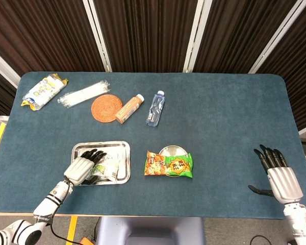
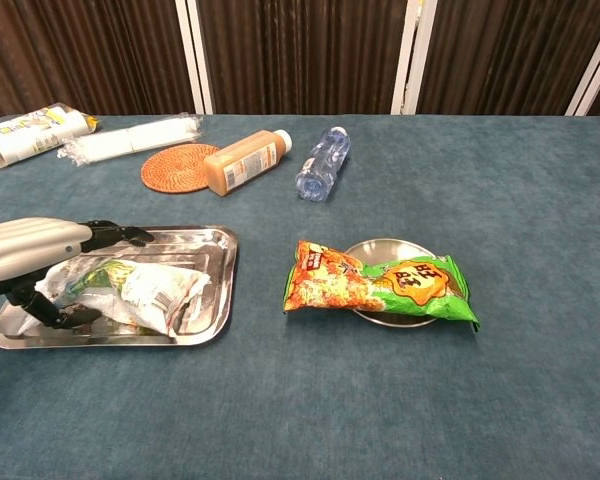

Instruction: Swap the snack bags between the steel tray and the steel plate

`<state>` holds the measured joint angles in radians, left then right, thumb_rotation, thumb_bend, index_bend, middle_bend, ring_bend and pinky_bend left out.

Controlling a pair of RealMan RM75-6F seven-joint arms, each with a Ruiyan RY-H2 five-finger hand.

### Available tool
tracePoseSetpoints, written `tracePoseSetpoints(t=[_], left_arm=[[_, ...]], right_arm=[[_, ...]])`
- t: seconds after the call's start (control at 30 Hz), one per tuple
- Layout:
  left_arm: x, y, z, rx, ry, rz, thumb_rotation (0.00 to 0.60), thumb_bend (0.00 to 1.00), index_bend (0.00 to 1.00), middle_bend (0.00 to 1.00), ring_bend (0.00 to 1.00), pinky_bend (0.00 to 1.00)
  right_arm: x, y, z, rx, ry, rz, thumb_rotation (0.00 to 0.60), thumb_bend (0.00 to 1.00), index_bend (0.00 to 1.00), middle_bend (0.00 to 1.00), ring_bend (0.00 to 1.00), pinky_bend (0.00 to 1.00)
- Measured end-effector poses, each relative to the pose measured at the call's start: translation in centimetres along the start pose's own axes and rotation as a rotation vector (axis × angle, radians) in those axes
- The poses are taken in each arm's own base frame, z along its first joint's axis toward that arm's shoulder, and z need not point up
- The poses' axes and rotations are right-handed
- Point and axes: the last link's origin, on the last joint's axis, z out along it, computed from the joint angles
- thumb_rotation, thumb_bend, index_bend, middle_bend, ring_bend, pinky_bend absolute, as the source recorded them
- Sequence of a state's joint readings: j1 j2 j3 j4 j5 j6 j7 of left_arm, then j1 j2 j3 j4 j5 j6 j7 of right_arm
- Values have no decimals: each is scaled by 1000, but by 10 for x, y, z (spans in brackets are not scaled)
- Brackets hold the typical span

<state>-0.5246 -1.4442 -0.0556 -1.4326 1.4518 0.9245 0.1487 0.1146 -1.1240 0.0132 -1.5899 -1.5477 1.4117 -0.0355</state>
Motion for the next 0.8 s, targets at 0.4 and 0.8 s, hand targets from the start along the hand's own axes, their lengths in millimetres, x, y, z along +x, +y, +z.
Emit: tracePoseSetpoints(t=[0.4,0.8], left_arm=[[8,3,12,-18,105,-57,600,456,622,686,585,688],[59,-5,60,-38,292,-67,600,453,611,682,582,670]], right_arm=[[0,1,1,-9,-2,0,600,24,0,0,0,0],[1,5,4,-28,0,2,600,24,0,0,0,0]])
